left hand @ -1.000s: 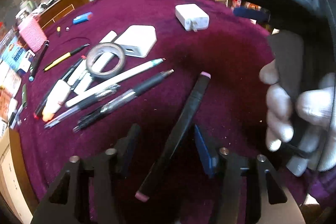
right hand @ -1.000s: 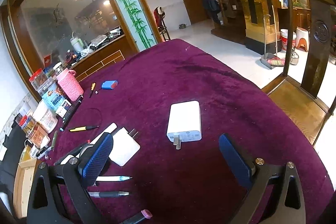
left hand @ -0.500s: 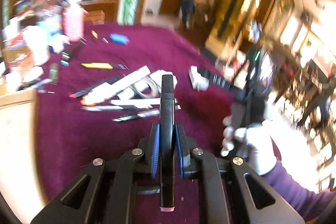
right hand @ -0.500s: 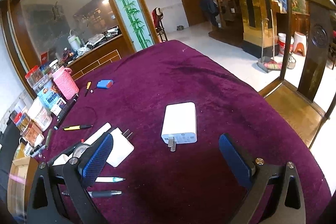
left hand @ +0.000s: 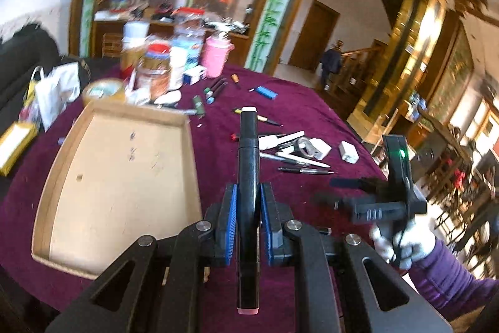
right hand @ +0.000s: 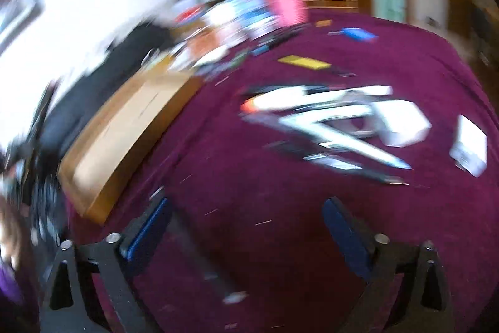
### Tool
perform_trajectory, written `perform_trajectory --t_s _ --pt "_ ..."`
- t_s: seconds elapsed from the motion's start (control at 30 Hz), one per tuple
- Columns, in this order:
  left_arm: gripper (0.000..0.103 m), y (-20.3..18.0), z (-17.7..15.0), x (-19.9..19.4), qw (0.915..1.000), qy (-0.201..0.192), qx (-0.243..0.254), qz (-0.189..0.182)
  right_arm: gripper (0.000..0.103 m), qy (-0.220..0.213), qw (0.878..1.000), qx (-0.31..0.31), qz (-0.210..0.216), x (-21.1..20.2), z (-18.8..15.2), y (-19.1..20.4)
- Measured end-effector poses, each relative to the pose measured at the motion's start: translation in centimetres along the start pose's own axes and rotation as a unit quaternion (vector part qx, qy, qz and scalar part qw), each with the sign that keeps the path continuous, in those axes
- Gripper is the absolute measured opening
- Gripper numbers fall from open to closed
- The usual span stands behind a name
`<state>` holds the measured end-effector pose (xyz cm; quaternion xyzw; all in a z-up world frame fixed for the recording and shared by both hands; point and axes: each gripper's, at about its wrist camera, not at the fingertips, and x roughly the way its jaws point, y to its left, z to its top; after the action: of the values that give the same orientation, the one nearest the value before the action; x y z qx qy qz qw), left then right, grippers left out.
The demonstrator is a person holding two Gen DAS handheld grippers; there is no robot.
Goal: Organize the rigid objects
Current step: 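Carry the marker to the cardboard tray with left tool while right tool grasps another black marker, then lower both markers into the cardboard tray and open both tools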
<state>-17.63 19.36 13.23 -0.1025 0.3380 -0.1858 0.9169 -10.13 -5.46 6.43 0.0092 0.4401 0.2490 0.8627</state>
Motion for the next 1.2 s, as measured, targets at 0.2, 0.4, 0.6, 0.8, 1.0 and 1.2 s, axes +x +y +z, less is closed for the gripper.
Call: perform_trajectory --t_s 0.2,0.4,0.6,0.8,1.0,1.2 --pt "0.014 1.8 -0.6 -0.1 0.9998 -0.002 -0.021 -0.003 0.056 0.087 0.992 -0.088 0.006 5.2 -1.5 5.3" --pt "0.014 3.4 -1.1 -0.2 0.9989 -0.006 -0.045 0.007 0.018 0.079 0.988 -0.126 -0.049 6.6 -1.9 7.7" --pt "0.014 4.0 -0.9 0.3 0.9987 -0.005 -0.048 0.015 0.016 0.065 0.994 -0.085 -0.025 5.0 -1.7 7.5" --pt "0.014 6.0 0.7 1.1 0.9979 -0.001 -0.054 0.035 0.016 0.031 0.997 -0.005 0.064 3.3 1.8 7.5" --pt "0.014 8.9 3.9 4.0 0.9956 0.027 -0.076 0.046 0.016 0.022 0.984 0.075 0.159 4.8 7.1 9.3" --pt "0.014 12.0 6.2 9.1 0.9894 0.065 -0.122 0.046 0.017 0.035 0.981 0.128 0.141 11.0 11.3 11.2"
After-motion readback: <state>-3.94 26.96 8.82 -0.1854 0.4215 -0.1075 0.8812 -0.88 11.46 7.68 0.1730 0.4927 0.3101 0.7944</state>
